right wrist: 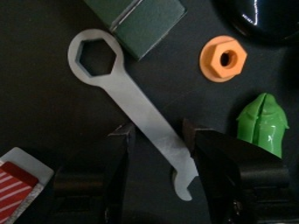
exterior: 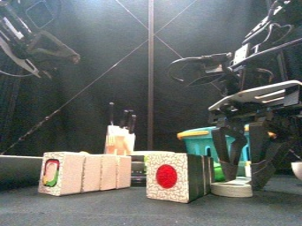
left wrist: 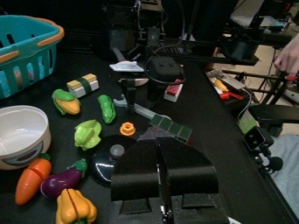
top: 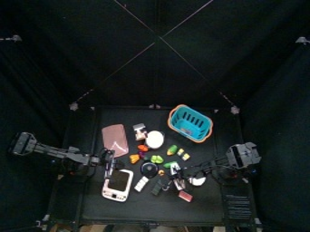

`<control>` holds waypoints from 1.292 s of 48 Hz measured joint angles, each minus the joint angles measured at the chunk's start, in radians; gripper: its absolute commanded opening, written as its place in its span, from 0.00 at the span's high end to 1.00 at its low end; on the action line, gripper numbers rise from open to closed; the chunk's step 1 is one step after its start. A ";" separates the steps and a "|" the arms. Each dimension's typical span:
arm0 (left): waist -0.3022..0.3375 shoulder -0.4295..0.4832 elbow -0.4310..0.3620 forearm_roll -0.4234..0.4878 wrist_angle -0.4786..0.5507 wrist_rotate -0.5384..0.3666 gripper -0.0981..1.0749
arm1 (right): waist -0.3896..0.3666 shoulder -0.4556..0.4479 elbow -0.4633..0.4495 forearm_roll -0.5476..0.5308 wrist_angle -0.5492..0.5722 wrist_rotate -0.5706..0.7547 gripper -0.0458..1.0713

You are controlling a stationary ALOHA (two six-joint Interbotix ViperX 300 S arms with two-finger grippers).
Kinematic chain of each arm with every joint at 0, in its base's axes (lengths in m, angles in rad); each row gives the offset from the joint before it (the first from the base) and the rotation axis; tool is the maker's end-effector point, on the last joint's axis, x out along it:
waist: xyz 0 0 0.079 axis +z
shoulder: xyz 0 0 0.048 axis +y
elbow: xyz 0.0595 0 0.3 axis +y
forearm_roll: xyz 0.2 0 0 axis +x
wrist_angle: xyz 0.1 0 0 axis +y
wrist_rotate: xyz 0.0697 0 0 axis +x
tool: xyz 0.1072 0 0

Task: Grab wrench

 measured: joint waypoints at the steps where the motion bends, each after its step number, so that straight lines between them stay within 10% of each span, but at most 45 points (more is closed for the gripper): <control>1: 0.000 0.000 0.002 0.000 0.000 0.002 0.88 | 0.000 0.000 0.000 0.000 0.000 0.000 0.21; 26: -0.002 -0.003 0.003 -0.031 0.000 0.002 0.88 | 0.011 0.008 -0.005 -0.002 0.005 -0.002 0.48; 62: -0.002 -0.005 0.003 -0.031 0.000 0.000 0.88 | 0.015 -0.077 0.000 0.000 0.048 0.018 0.49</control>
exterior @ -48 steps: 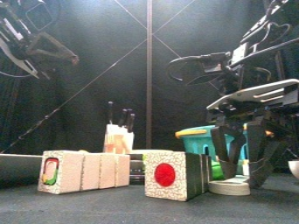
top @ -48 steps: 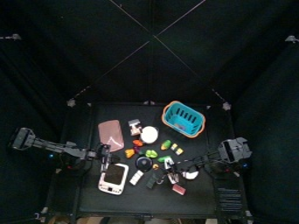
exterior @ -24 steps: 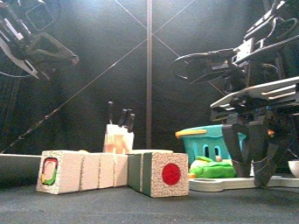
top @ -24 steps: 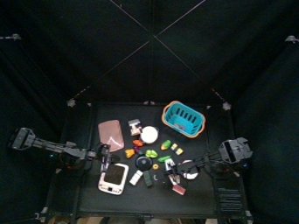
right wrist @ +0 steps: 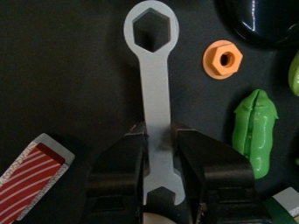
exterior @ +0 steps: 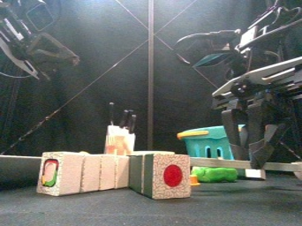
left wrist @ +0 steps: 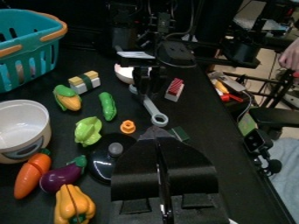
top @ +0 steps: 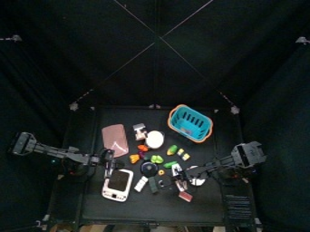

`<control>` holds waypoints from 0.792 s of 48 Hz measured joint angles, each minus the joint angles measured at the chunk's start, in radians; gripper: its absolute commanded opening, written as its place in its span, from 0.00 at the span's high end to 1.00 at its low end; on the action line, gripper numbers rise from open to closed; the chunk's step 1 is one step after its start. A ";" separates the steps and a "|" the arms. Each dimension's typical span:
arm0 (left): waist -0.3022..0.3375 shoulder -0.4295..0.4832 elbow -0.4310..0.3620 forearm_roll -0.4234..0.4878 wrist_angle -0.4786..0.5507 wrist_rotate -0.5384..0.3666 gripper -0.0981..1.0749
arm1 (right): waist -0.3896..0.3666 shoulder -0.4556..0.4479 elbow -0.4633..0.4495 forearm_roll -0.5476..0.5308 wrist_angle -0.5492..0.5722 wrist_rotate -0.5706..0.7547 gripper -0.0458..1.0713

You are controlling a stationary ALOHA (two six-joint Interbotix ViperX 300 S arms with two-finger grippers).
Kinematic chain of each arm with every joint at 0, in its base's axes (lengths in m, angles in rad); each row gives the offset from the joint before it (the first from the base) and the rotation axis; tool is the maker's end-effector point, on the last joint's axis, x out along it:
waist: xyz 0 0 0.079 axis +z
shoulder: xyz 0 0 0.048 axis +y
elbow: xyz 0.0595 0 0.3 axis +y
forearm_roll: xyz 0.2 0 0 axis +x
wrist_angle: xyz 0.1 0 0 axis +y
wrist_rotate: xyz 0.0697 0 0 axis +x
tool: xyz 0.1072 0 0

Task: Grab wrench

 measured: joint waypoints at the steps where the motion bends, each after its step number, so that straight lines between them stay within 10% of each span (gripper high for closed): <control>1: 0.000 0.000 0.000 0.000 0.000 0.000 0.88 | 0.002 0.002 0.000 0.000 0.000 0.000 0.49; 38: 0.018 -0.026 0.020 0.000 0.000 0.003 0.88 | 0.002 0.002 0.000 0.021 0.000 0.002 0.50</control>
